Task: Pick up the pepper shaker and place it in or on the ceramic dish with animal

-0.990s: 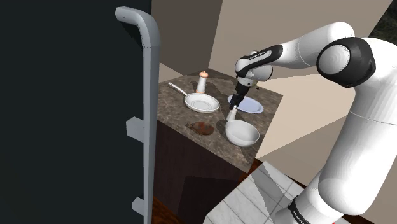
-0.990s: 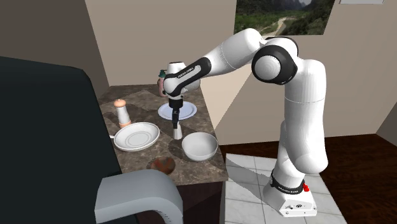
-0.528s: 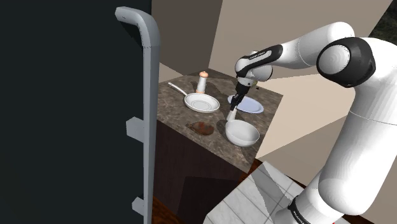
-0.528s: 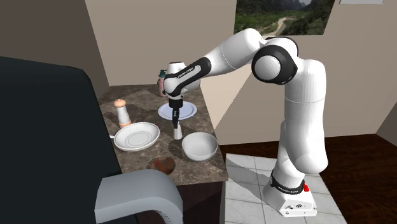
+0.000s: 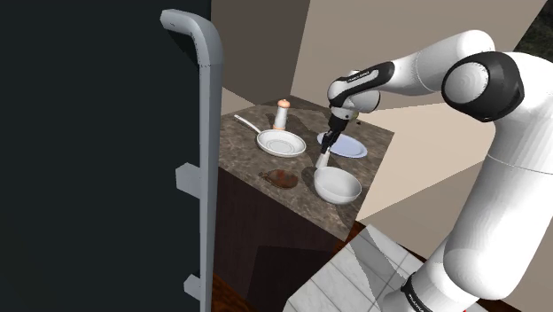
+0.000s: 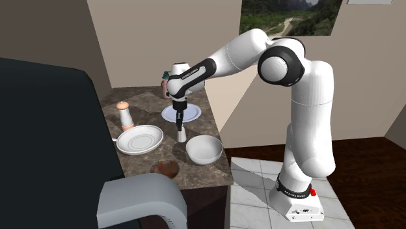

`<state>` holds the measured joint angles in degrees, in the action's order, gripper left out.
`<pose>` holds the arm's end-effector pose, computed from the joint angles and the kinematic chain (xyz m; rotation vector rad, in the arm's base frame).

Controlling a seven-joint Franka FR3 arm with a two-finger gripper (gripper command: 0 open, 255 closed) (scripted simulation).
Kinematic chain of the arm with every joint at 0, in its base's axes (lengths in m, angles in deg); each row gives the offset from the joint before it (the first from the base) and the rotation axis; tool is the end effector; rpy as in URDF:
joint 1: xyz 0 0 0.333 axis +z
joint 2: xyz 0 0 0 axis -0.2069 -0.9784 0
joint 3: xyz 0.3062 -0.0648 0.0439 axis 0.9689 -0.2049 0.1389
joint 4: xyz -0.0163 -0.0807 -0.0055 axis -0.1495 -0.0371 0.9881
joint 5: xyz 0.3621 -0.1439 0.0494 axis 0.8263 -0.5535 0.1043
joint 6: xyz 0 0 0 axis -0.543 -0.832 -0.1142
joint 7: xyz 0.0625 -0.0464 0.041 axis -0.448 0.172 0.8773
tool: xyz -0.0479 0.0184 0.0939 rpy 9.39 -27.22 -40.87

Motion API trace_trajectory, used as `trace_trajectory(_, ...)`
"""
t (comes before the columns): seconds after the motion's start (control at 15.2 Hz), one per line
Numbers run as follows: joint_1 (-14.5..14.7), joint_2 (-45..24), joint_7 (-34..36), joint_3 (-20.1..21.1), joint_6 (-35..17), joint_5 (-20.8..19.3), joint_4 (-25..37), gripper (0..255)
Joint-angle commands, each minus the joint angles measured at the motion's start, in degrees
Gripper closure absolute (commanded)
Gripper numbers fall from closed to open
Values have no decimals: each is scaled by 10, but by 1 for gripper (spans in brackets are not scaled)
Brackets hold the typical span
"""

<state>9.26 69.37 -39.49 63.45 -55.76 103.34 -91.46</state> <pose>0.5433 -0.2388 0.3646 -3.0293 -0.2874 -0.0744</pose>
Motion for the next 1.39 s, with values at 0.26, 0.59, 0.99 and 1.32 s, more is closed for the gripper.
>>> trace_trajectory(0.26, 2, 20, 12, -3, 37, -13, 20, 255)
trace_trajectory(0.59, 3, 35, 21, -5, 71, -23, 41, 255)
trace_trajectory(0.99, 4, 49, 31, -7, 113, -33, 70, 255)
trace_trajectory(1.32, 5, 57, 37, -8, 148, -39, 99, 255)
